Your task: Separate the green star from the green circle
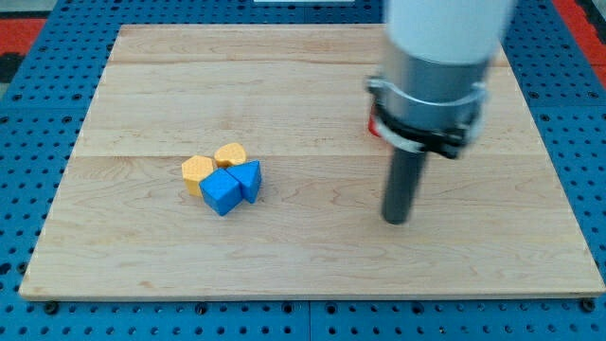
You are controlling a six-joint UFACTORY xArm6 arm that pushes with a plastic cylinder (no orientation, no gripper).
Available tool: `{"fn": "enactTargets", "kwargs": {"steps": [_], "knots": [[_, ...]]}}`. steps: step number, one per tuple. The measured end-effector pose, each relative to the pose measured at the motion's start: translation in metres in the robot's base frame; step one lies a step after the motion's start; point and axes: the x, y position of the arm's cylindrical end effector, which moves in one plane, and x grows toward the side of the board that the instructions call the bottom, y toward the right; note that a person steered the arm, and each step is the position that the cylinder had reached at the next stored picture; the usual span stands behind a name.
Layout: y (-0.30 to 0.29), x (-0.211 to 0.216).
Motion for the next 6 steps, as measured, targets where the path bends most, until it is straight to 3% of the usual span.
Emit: {"fn": "enactTargets", "kwargs": {"steps": [1, 2, 3, 6], "knots": [[0.071, -0.054], [0.081, -0.121], [0.064, -0.156], [-0.112, -0.241]]}}
